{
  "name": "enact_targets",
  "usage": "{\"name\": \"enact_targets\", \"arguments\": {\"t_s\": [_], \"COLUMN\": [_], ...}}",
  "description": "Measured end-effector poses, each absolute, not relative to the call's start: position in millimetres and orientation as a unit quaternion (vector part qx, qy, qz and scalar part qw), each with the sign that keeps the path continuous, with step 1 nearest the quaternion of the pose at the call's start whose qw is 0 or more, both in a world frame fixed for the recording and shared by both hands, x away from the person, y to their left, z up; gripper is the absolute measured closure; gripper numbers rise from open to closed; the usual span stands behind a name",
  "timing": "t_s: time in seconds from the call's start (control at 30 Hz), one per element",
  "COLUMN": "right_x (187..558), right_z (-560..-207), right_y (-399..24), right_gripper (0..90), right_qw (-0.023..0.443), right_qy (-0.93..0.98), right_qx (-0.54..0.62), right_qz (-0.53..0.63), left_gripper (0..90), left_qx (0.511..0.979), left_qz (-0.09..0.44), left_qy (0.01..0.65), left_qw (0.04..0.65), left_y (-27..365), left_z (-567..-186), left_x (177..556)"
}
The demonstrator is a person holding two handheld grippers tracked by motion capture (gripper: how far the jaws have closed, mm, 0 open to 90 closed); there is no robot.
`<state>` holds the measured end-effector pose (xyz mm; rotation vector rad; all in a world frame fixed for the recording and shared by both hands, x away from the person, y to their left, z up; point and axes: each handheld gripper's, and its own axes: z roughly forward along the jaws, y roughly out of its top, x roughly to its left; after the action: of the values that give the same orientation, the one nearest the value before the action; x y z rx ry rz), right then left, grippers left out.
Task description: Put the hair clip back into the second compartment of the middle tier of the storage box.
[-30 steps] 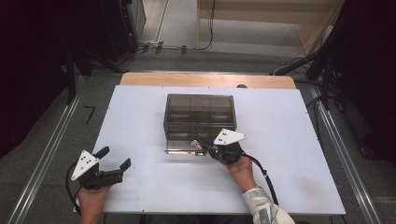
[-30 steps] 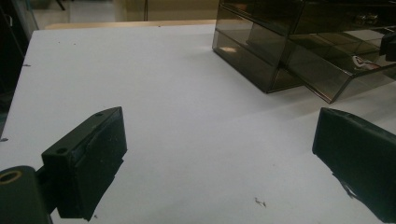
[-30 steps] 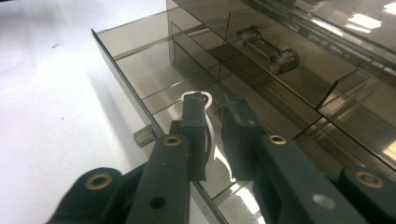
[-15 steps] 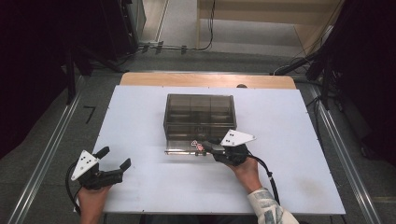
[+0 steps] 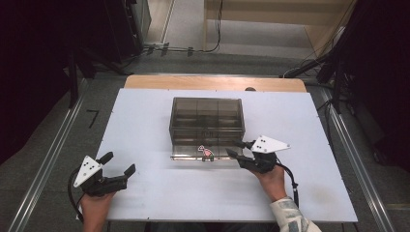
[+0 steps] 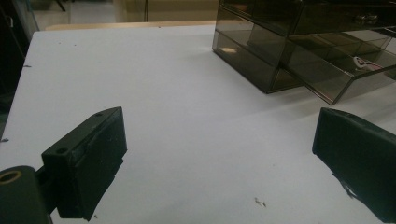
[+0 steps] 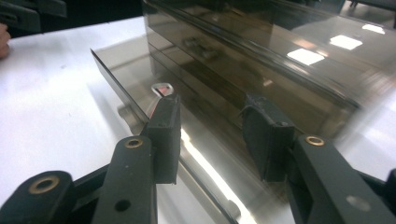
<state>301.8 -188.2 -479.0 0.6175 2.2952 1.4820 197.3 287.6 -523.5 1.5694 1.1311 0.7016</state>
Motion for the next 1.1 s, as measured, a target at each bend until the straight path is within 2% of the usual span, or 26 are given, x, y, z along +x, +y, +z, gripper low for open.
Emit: {"name": "enact_targets", "arguments": {"t_s": [0.57, 1.1], "right_x": [290, 281], "right_z": [-486, -491], "right_y": [-255, -309], "right_gripper": [47.0, 32.4], "right_qw": [0.180, 0.204], "right_qy": [0.797, 0.782], "right_qx": [0.242, 0.285], "right_qz": [0.523, 0.516], "left_gripper": [3.2, 3.2], "left_qx": [0.653, 0.653], "left_qz": [0.293, 0.293], "left_qy": [0.471, 0.471], "left_qw": [0.515, 0.516], "left_y": [287, 287], "left_z": [-523, -523], "left_x": [197, 197]}}
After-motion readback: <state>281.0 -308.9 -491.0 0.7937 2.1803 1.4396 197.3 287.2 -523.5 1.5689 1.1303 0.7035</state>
